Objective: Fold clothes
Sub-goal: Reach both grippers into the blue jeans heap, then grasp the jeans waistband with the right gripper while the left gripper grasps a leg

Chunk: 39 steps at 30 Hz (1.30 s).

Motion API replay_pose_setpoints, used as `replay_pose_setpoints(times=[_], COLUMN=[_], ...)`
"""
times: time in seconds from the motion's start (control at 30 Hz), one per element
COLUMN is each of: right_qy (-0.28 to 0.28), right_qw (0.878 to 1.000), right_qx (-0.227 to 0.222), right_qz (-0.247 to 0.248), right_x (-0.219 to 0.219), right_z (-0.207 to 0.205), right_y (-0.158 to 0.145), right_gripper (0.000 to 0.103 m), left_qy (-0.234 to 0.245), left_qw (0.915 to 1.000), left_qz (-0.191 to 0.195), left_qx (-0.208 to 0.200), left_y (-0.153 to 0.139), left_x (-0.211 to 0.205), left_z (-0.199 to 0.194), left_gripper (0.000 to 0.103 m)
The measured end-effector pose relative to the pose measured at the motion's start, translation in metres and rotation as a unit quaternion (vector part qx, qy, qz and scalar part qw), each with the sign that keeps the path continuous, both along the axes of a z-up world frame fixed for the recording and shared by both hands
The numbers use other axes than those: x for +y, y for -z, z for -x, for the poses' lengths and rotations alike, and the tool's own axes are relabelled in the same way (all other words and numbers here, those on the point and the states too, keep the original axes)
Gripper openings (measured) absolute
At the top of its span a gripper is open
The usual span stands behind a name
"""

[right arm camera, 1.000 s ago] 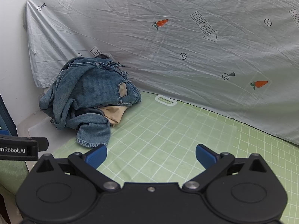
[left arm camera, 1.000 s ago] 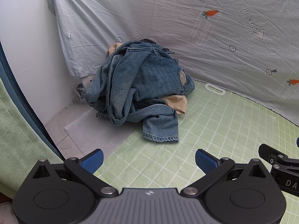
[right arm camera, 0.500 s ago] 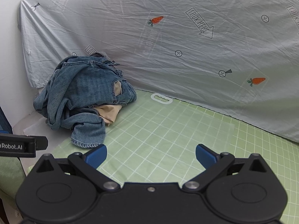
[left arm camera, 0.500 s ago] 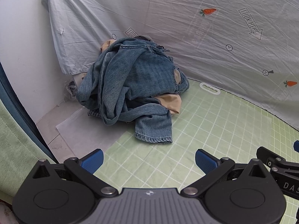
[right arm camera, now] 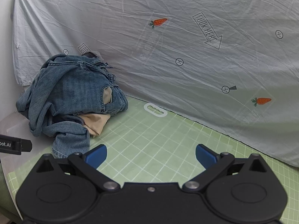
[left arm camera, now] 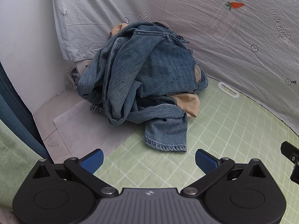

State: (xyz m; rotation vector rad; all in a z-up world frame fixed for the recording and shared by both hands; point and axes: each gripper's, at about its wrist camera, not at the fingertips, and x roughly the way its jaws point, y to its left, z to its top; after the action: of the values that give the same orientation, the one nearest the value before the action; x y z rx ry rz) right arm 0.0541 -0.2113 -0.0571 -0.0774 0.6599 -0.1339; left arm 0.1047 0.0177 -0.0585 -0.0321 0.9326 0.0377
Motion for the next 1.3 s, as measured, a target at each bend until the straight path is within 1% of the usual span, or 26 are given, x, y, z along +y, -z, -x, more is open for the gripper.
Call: replay_pose_setpoints(times=[0.13, 0.23, 0.4, 0.53, 0.57, 0.63, 0.67, 0.7, 0.8, 0.9, 1.03, 1.1, 1.13, 1.17, 1.2, 1.23, 1.27, 1.3], right_qy=[-0.004, -0.017, -0.05, -0.074, -0.08, -0.09, -0.096, -0.105, -0.135, -0.158, -0.162, -0.152, -0.145, -0.138, -0.135, -0.136, -0.137, -0.138], right_qw=[1.0, 1.0, 0.998, 0.996, 0.995, 0.994, 0.993, 0.992, 0.988, 0.982, 0.974, 0.967, 0.961, 0.954, 0.949, 0.946, 0.944, 0.945], right_qx=[0.008, 0.013, 0.018, 0.038, 0.044, 0.055, 0.06, 0.063, 0.067, 0.061, 0.064, 0.077, 0.086, 0.093, 0.094, 0.094, 0.092, 0.088], right_qz=[0.0, 0.008, 0.025, 0.031, 0.032, 0.025, 0.017, 0.005, -0.037, -0.08, -0.144, -0.19, -0.22, -0.249, -0.27, -0.281, -0.287, -0.284], right_x=[-0.007, -0.003, 0.009, 0.024, 0.029, 0.041, 0.046, 0.049, 0.061, 0.074, 0.078, 0.074, 0.07, 0.067, 0.063, 0.062, 0.061, 0.061], right_z=[-0.037, -0.068, -0.126, -0.178, -0.191, -0.215, -0.227, -0.237, -0.266, -0.291, -0.318, -0.329, -0.333, -0.336, -0.335, -0.335, -0.333, -0.33], right_y=[0.003, 0.006, 0.014, 0.032, 0.038, 0.051, 0.057, 0.061, 0.072, 0.081, 0.096, 0.104, 0.108, 0.112, 0.114, 0.115, 0.115, 0.113], right_gripper=[0.102, 0.102, 0.102, 0.101, 0.098, 0.098, 0.098, 0.098, 0.098, 0.098, 0.099, 0.099, 0.099, 0.096, 0.091, 0.087, 0.074, 0.058], left_qy=[-0.016, -0.027, -0.046, -0.052, -0.053, -0.055, -0.053, -0.051, -0.04, -0.027, -0.02, -0.022, -0.024, -0.026, -0.028, -0.029, -0.029, -0.029], left_qw=[0.9997, 0.9991, 0.9985, 0.9982, 0.9981, 0.9978, 0.9978, 0.9978, 0.9981, 0.9984, 0.9984, 0.9979, 0.9975, 0.9971, 0.9968, 0.9964, 0.9962, 0.996], left_qz=[0.007, 0.023, 0.022, 0.01, 0.008, 0.009, 0.012, 0.014, 0.019, 0.017, 0.02, 0.031, 0.038, 0.044, 0.052, 0.059, 0.065, 0.071], left_qx=[0.016, 0.023, 0.021, 0.028, 0.031, 0.035, 0.038, 0.04, 0.043, 0.046, 0.05, 0.053, 0.055, 0.055, 0.054, 0.052, 0.049, 0.046], left_y=[0.012, 0.019, 0.025, 0.035, 0.038, 0.045, 0.048, 0.051, 0.058, 0.065, 0.072, 0.075, 0.076, 0.076, 0.076, 0.076, 0.075, 0.073], left_x=[0.009, 0.021, 0.037, 0.044, 0.045, 0.048, 0.049, 0.051, 0.051, 0.05, 0.046, 0.047, 0.047, 0.047, 0.046, 0.046, 0.045, 0.043], left_z=[-0.031, -0.056, -0.101, -0.14, -0.149, -0.164, -0.17, -0.176, -0.188, -0.196, -0.203, -0.205, -0.206, -0.207, -0.206, -0.205, -0.203, -0.201], left_gripper=[0.103, 0.102, 0.101, 0.096, 0.094, 0.091, 0.087, 0.085, 0.083, 0.083, 0.083, 0.082, 0.081, 0.078, 0.073, 0.07, 0.06, 0.054])
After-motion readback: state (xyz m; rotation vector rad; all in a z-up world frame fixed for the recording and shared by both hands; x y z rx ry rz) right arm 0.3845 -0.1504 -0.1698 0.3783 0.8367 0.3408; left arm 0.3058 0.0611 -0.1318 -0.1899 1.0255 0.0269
